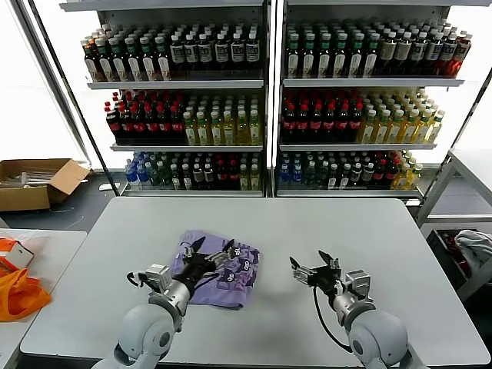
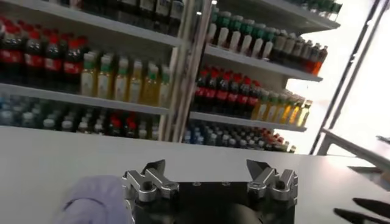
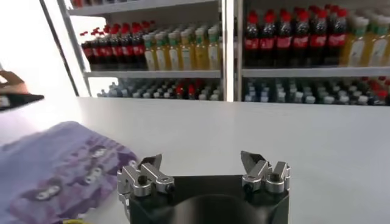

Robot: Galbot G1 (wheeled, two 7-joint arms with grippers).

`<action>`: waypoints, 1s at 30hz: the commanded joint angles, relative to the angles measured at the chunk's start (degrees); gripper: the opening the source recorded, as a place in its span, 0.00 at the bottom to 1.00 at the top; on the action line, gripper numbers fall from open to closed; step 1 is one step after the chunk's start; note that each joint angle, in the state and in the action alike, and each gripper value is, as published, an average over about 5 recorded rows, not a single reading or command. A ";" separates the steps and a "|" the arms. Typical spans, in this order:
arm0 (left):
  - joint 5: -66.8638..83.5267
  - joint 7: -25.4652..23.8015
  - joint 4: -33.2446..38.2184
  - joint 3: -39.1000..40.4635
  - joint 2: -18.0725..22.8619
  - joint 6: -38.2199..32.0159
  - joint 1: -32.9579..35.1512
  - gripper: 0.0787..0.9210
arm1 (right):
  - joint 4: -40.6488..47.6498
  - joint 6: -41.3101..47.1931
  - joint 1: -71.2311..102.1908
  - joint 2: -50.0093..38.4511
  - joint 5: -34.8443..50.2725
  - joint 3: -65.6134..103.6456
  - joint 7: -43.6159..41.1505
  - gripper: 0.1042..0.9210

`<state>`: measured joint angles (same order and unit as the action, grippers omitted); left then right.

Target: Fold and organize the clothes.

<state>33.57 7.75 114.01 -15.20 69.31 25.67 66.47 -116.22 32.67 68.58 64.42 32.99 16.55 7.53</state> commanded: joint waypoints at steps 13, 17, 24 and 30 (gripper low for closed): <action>-7.45 5.88 2.90 -10.98 -0.26 4.27 5.88 0.88 | 12.32 -2.11 -16.13 8.94 25.42 -20.30 20.07 0.88; -7.44 5.72 2.92 -11.16 -0.42 4.23 6.56 0.88 | 12.76 -1.74 -16.52 10.47 26.24 -21.03 23.06 0.88; -6.92 5.50 2.63 -11.08 -0.61 4.27 6.82 0.88 | 12.21 -0.88 -15.20 11.49 26.23 -21.33 27.34 0.86; -5.08 5.43 3.04 -10.98 -0.79 4.47 6.83 0.88 | 11.63 -0.82 -14.27 11.60 26.14 -21.12 28.79 0.86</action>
<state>27.41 12.91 116.61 -25.37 68.62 29.74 72.81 -105.49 31.90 54.86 74.00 56.67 -2.97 30.83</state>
